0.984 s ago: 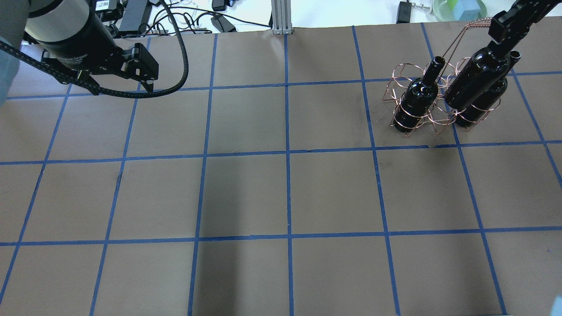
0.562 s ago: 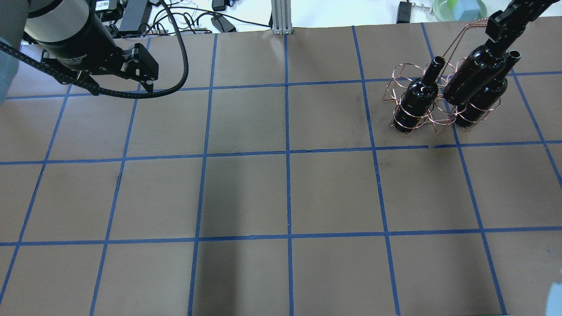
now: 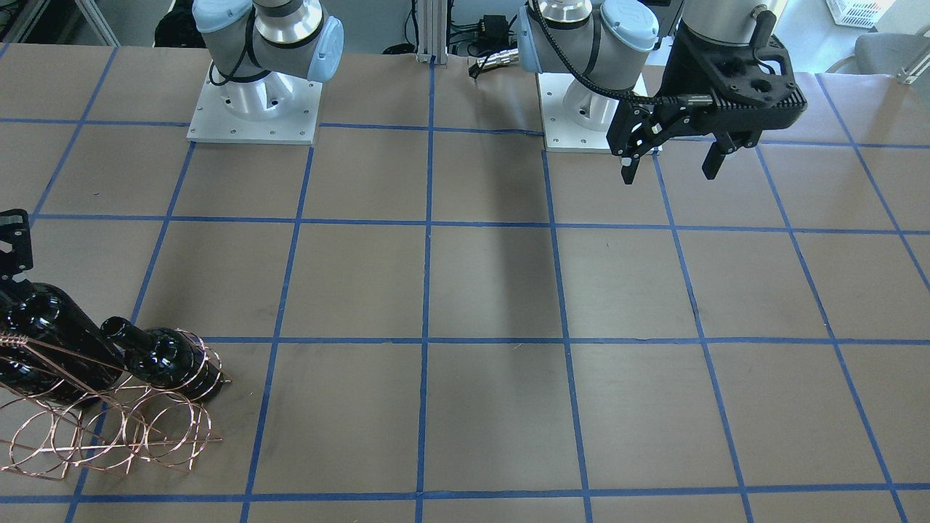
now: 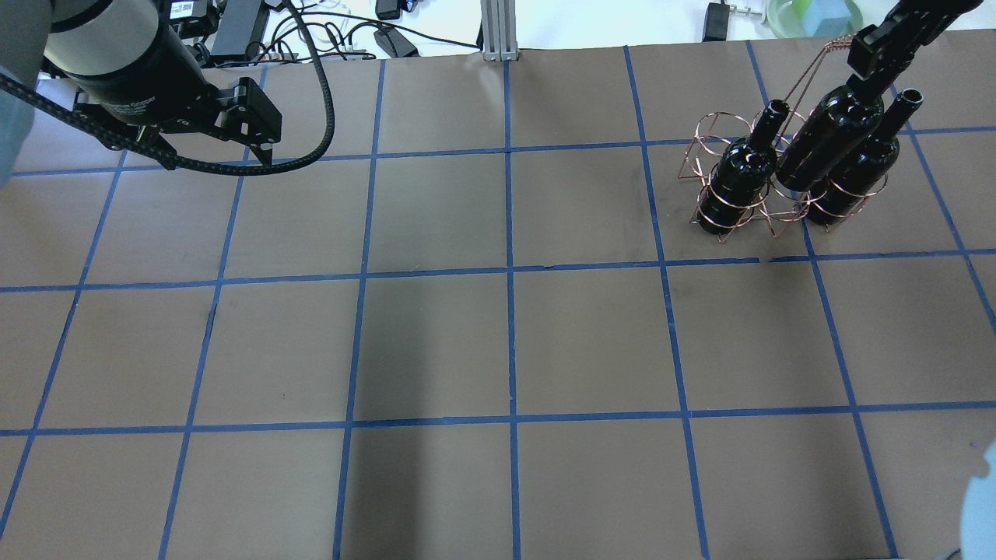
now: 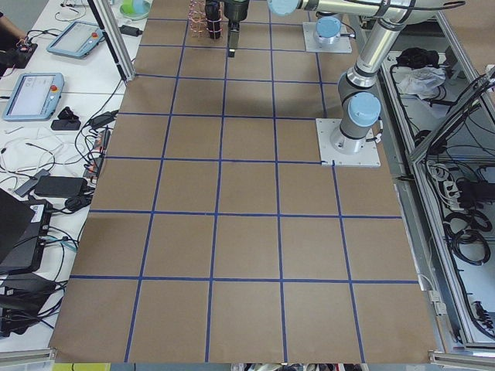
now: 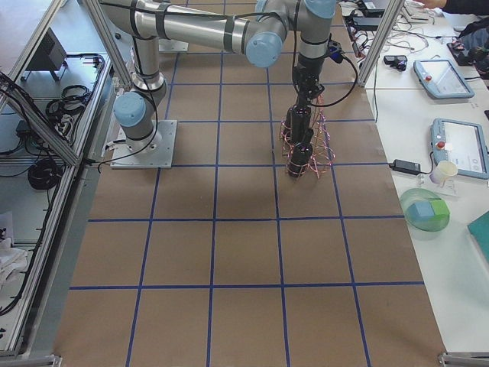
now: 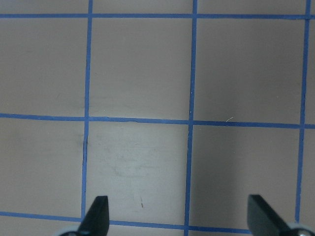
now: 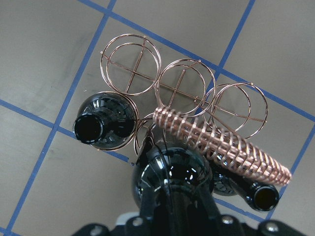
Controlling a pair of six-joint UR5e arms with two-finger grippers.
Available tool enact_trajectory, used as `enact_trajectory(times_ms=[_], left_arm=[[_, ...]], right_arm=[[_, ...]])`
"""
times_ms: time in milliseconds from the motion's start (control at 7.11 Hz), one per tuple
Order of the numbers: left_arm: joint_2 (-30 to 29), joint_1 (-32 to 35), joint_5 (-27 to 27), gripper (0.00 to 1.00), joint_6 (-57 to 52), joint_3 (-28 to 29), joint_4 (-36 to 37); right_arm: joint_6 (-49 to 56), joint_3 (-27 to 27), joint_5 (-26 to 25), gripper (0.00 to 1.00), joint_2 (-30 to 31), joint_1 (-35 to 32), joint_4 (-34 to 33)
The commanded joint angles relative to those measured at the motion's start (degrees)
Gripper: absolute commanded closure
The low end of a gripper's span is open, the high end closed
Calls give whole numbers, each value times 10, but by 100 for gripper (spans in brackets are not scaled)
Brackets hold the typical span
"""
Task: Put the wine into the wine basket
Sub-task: 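Lower the held bottle into an empty ring of the copper basket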
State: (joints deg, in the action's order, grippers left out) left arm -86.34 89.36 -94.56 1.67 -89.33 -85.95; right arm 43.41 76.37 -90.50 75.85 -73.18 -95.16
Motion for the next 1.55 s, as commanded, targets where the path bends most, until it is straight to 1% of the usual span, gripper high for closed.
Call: enact_trajectory(times_ms=[0,1406], left_arm=[[-1,0,0,0,0,0,0],[-1,1,0,0,0,0,0]], right_arm=[[7,0,-4,100,-8,0,1],[24,3,-14,100,-44,0,2]])
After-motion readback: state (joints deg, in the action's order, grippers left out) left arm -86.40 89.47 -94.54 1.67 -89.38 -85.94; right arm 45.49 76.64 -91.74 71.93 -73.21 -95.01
